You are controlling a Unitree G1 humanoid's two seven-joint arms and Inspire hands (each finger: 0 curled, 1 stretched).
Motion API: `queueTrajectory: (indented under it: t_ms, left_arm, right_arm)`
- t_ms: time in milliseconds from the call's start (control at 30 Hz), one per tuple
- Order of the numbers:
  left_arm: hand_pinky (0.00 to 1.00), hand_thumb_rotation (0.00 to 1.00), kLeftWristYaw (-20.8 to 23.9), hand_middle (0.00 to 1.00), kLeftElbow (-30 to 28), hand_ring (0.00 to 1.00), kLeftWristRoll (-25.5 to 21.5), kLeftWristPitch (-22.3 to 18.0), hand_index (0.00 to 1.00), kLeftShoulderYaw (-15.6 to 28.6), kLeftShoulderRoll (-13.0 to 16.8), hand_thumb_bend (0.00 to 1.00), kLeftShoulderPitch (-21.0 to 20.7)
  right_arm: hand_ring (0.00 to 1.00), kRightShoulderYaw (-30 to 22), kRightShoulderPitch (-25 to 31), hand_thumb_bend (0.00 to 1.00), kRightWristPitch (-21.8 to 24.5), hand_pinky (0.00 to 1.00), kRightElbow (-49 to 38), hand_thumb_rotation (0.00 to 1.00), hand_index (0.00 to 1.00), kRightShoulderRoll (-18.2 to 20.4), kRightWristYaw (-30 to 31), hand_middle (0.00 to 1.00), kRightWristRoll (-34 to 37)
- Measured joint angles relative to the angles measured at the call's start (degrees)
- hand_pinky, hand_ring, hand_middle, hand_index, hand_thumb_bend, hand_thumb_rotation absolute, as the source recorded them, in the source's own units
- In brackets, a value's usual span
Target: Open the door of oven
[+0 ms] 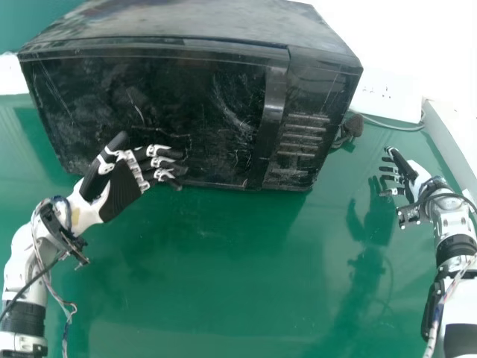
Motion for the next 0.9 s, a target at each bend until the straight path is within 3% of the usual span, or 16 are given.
queueTrajectory:
  t_ms: [167, 367, 467, 633, 800, 900]
  left_arm:
    - [0.37, 0.68, 0.65, 0.74, -3.58, 0.56, -0.28, 1.12, 0.72, 0.01, -0.91, 0.9, 2.07]
    - [0.39, 0.67, 0.97, 0.78, -5.85, 0.6, -0.8, 2.0, 0.74, 0.03, -1.24, 0.89, 3.1]
    - [0.4, 0.65, 0.94, 0.81, -6.22, 0.63, -2.49, 4.22, 0.75, 0.11, -1.65, 0.91, 3.08]
    - [0.46, 0.64, 0.58, 0.88, -6.39, 0.74, -2.76, 5.65, 0.81, 0.11, -2.08, 0.96, 3.06]
    - [0.55, 0.64, 1.7, 0.92, -7.77, 0.85, -2.53, 7.14, 0.83, 0.01, -2.48, 1.0, 3.08]
    - [0.59, 0.64, 2.08, 0.92, -8.55, 0.88, -2.39, 7.13, 0.84, -0.11, -2.86, 1.0, 3.1]
  right_arm:
    - [0.81, 0.14, 0.31, 0.55, -0.11, 0.75, -0.09, 0.64, 0.92, 0.02, -0.51, 0.88, 0.05]
    - [0.85, 0.25, 1.23, 0.65, -1.17, 0.82, -0.09, 0.6, 0.91, -0.5, 0.54, 0.89, 0.05]
    - [0.85, 0.44, 1.27, 0.6, -1.41, 0.84, -0.09, 0.63, 0.93, -0.55, 0.6, 0.9, 0.0]
    - [0.81, 0.8, 0.91, 0.56, -1.41, 0.74, -0.1, 0.67, 0.9, -0.51, 0.4, 0.86, -0.09]
    - [0.82, 0.72, 0.91, 0.56, -1.58, 0.75, -0.13, 0.62, 0.93, -0.48, 0.32, 0.87, 0.01]
    - [0.83, 0.68, 0.92, 0.56, -1.58, 0.75, -0.12, 0.65, 0.95, -0.5, 0.47, 0.89, 0.04]
